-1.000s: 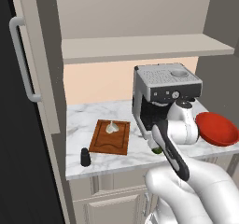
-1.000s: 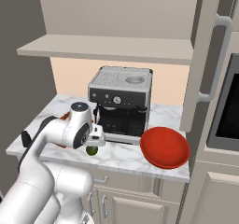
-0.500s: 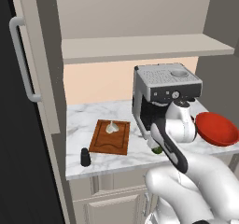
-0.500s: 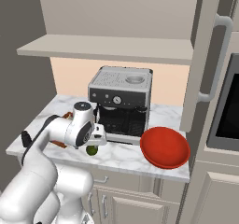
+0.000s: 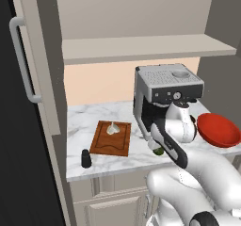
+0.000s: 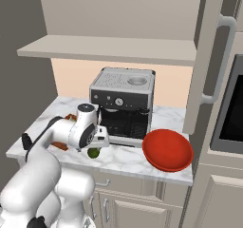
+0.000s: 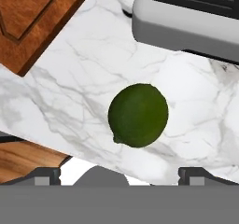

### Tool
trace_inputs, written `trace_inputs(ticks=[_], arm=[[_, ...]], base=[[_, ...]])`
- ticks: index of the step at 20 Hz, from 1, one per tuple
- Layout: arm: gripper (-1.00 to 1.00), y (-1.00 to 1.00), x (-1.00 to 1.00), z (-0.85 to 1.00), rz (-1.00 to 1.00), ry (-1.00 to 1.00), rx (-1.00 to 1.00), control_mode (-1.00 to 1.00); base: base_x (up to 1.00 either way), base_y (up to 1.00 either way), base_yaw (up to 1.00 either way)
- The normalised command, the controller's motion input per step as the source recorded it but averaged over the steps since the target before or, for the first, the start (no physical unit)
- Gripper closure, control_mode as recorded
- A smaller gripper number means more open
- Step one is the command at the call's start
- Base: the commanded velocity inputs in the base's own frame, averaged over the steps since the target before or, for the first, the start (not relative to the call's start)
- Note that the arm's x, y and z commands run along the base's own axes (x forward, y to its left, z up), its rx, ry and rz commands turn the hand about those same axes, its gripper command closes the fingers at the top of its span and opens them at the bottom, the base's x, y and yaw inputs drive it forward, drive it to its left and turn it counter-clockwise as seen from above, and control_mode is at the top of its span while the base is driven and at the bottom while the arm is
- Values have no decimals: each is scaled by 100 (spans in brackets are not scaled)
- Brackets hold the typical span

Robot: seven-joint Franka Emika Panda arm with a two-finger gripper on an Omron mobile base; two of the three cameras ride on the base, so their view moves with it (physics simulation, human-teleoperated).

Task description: Open the cabinet. Place the bowl and condiment on the counter. Then place the lime and garlic on the cutting board.

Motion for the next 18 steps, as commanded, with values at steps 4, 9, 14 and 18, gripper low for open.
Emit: trace_inputs(ticks=[4,9,14,18], arm=[[-100,0,17,-19,3,0,0,-100],[-100,0,20,-25,2,0,0,-100],[-100,0,14,-20,2,0,-1,-100],[-100,0,12,-14,2,0,0,-100]], base=[[0,0,0],[0,0,0],[0,0,0],[0,0,0]])
